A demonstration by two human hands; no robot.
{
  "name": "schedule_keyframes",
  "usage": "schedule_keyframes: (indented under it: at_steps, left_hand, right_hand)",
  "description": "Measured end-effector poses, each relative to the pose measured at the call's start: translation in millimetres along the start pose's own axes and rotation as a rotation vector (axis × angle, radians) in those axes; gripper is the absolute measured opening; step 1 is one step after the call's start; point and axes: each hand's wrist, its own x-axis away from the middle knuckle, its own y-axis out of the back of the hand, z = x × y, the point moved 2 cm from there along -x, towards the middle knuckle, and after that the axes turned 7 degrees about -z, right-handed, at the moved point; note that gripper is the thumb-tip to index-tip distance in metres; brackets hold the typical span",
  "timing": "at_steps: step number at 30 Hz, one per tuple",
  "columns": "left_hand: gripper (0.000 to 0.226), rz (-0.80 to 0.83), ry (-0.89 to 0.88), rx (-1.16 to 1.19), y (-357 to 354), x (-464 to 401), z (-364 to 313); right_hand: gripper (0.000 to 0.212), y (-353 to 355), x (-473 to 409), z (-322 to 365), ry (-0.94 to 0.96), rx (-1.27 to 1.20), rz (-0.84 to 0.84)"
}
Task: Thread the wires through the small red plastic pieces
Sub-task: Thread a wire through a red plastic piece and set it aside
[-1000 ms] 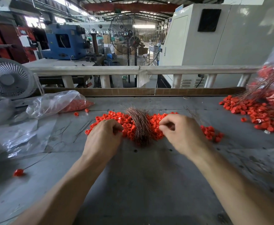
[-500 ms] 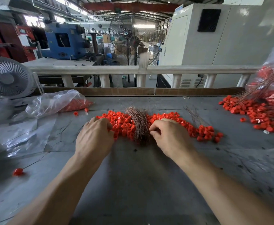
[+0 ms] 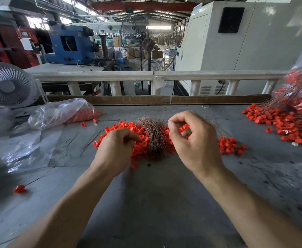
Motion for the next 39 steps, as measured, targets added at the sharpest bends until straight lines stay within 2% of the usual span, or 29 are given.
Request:
schedule_keyframes:
  at_steps: [3,8,11,14,17,18,21,23,25,27,30,33,36,39]
  left_hand:
    - [0.019,-0.047,-0.054,0.089,4,3,-9]
    - [0.020,0.008,-0.256,0.275,7,16,-32]
    - [0.015,-0.005,-0.313,0.324,8,21,-38]
    - [0.015,0.010,-0.274,0.445,9,17,-36]
    - [0.003,0.077,-0.161,0.706,12,13,-35]
    - [0.007,0.092,-0.131,0.775,12,12,-35]
    - [0.016,0.124,-0.096,0.862,14,11,-33]
    - [0.016,0.118,-0.041,0.898,14,10,-32]
    - [0.012,0.068,0.044,0.910,14,6,-28]
    - [0.014,-0.011,0.096,0.809,16,2,-22]
    - [0.030,-0.069,0.062,0.308,19,-4,-7]
    - [0.039,0.051,0.028,-0.171,19,-6,4]
    - [0.041,0.174,0.048,-0.361,18,-5,9]
    - [0.039,0.176,0.038,-0.393,17,-4,9]
  right_hand:
    - [0.007,7,-2,2,0.025,-0.038,-0.020]
    - [0.005,3,0,11,0.202,0.041,0.082]
    - [0.000,-3,2,14,0.229,0.006,0.118]
    - [0.017,-5,3,12,0.107,-0.142,0.164]
    - [0.033,-8,5,10,-0.032,-0.234,0.298]
    - [0.033,-9,7,10,-0.037,-0.224,0.335]
    - [0.022,-9,8,9,-0.033,-0.182,0.349]
    - [0.010,-7,7,8,-0.010,-0.122,0.290]
    - [0.008,-4,5,7,0.037,-0.036,0.209]
    - [0.008,-1,3,9,0.085,0.028,0.138]
    - [0.007,3,2,13,0.131,0.072,0.075]
    - [0.006,4,2,16,0.165,0.107,0.057]
    - [0.005,4,3,16,0.163,0.115,0.072]
    - [0.006,2,3,14,0.151,0.116,0.098]
